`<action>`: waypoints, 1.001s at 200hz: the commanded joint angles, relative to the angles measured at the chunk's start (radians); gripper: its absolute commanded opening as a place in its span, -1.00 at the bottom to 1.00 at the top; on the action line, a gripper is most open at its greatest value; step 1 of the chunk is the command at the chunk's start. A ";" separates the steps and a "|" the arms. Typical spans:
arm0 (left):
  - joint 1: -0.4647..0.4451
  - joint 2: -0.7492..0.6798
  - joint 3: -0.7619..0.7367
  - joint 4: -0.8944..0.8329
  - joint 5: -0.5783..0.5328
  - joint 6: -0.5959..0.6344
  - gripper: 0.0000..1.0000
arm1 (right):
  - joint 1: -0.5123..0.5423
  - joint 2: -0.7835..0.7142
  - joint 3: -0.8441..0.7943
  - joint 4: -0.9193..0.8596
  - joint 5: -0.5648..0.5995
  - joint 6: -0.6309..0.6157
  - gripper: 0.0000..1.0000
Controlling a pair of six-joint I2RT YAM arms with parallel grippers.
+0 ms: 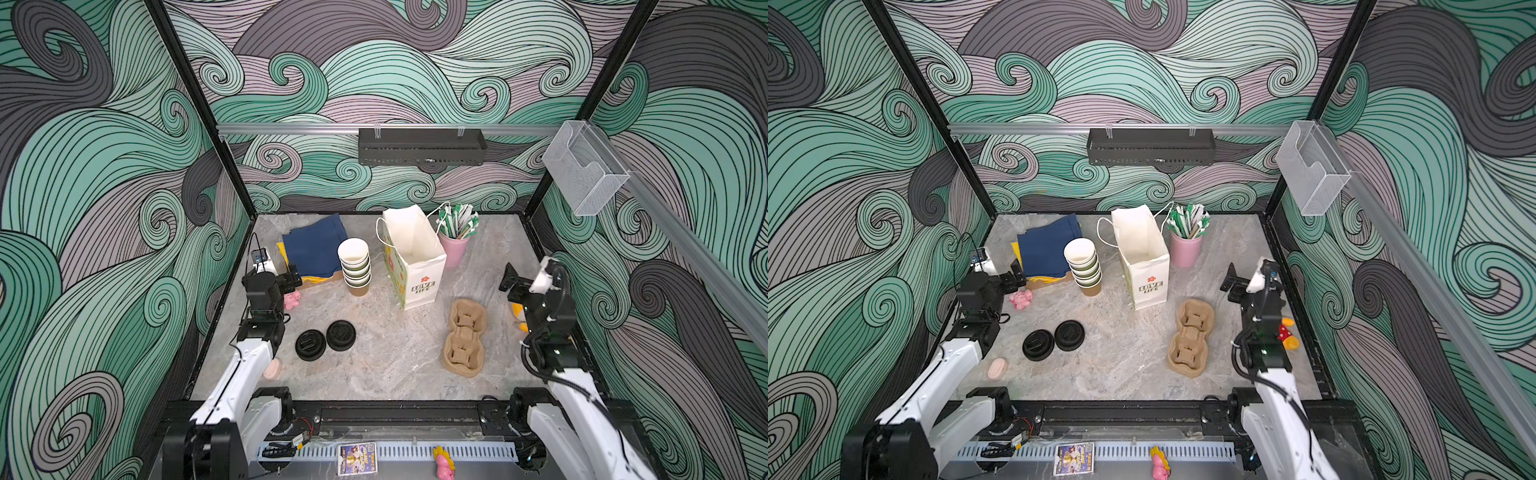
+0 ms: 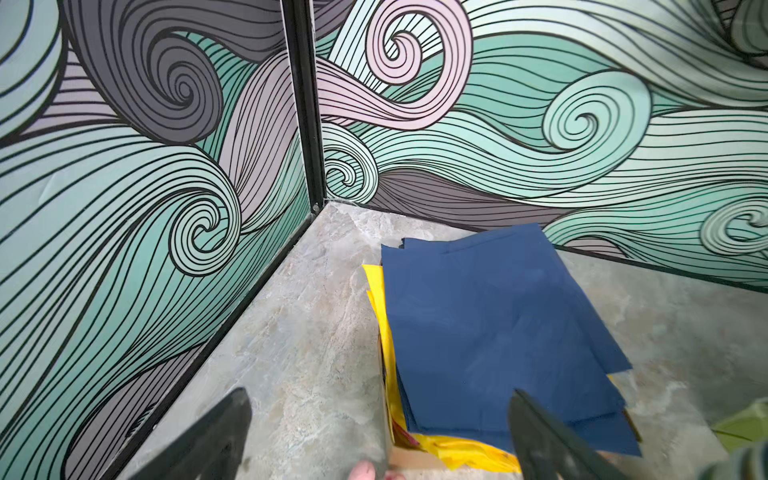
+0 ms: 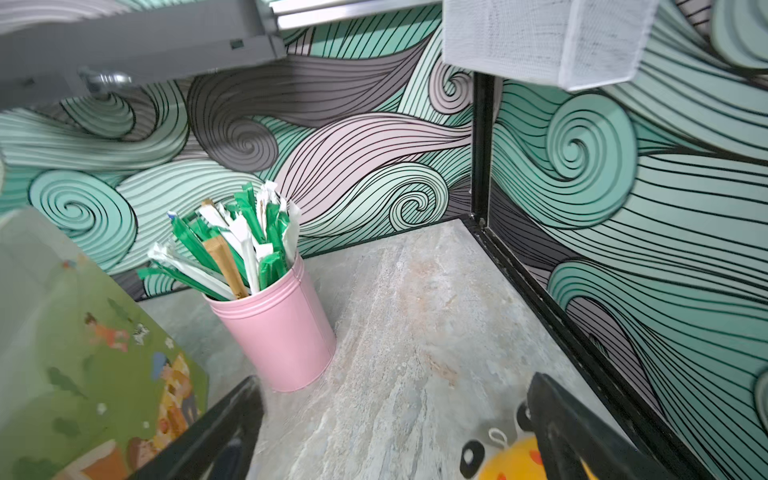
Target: Pack the takeout coffee
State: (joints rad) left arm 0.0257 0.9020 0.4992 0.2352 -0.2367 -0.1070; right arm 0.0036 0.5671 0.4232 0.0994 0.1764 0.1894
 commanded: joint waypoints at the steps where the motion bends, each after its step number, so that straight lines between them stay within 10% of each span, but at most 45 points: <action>1: 0.002 -0.081 0.113 -0.275 0.138 -0.048 0.97 | -0.002 -0.161 0.055 -0.481 -0.025 0.189 0.98; 60: -0.026 0.045 0.497 -0.684 0.544 -0.300 0.90 | 0.010 -0.032 0.322 -0.912 -0.201 0.452 0.92; 131: -0.262 0.387 0.944 -1.151 0.393 -0.287 0.75 | 0.034 0.122 0.491 -1.031 -0.103 0.420 0.78; 200: -0.316 0.624 1.140 -1.249 0.310 -0.273 0.43 | 0.035 0.050 0.439 -1.023 -0.035 0.396 0.75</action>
State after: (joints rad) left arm -0.2871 1.4708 1.5696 -0.9356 0.1246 -0.3859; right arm 0.0334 0.6300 0.8734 -0.9039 0.0990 0.5838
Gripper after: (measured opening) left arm 0.768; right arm 0.876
